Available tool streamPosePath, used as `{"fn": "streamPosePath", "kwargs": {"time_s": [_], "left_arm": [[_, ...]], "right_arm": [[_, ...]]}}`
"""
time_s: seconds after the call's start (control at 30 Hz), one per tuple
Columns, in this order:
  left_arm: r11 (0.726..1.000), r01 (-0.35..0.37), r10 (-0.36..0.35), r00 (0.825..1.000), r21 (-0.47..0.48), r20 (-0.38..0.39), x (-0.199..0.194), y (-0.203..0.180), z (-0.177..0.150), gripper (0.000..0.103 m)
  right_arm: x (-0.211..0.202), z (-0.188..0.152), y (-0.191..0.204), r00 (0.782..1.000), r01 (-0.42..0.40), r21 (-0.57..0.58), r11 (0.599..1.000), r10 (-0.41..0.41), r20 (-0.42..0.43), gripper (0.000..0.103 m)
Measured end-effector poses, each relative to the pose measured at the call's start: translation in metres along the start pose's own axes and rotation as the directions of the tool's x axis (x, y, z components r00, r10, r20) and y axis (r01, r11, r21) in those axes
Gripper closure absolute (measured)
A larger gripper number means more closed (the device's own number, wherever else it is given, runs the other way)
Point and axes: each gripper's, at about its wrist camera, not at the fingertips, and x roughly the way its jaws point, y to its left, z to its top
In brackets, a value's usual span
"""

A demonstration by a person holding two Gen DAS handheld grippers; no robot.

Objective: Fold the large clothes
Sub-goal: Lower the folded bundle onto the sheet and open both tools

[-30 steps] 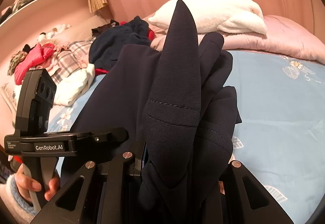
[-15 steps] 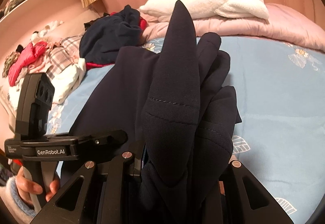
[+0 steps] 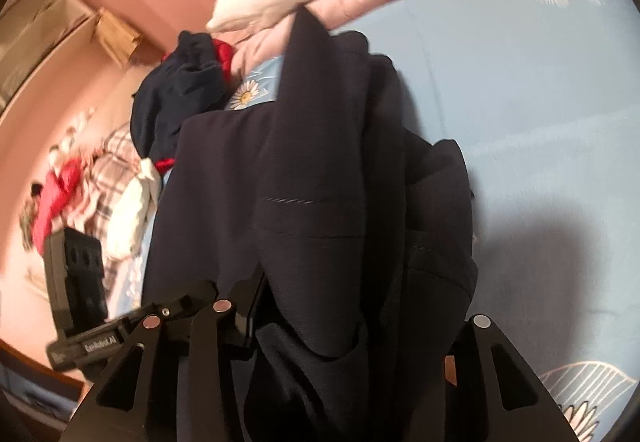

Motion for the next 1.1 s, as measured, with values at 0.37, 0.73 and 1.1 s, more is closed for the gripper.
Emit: {"fn": "streamPosePath", "kwargs": {"time_s": [0.37,0.73,1.1], "left_arm": [[1.0,-0.028,0.028,1.0,0.013,0.012,-0.006,0.014,-0.008,0.021],[0.998,-0.066,0.065,0.998,0.022,0.024,-0.018,0.014,-0.021,0.021],[0.995,-0.098,0.097,0.995,0.022,0.031,-0.026,0.013,-0.033,0.021]], "right_arm": [[-0.003,-0.002,-0.002,1.0,0.01,0.038,0.999,-0.009,-0.025,0.054],[-0.012,-0.007,-0.008,0.999,0.05,0.065,0.997,-0.049,-0.013,0.05],[-0.024,-0.016,-0.005,0.993,0.116,0.032,0.993,-0.116,0.0,0.05]]}}
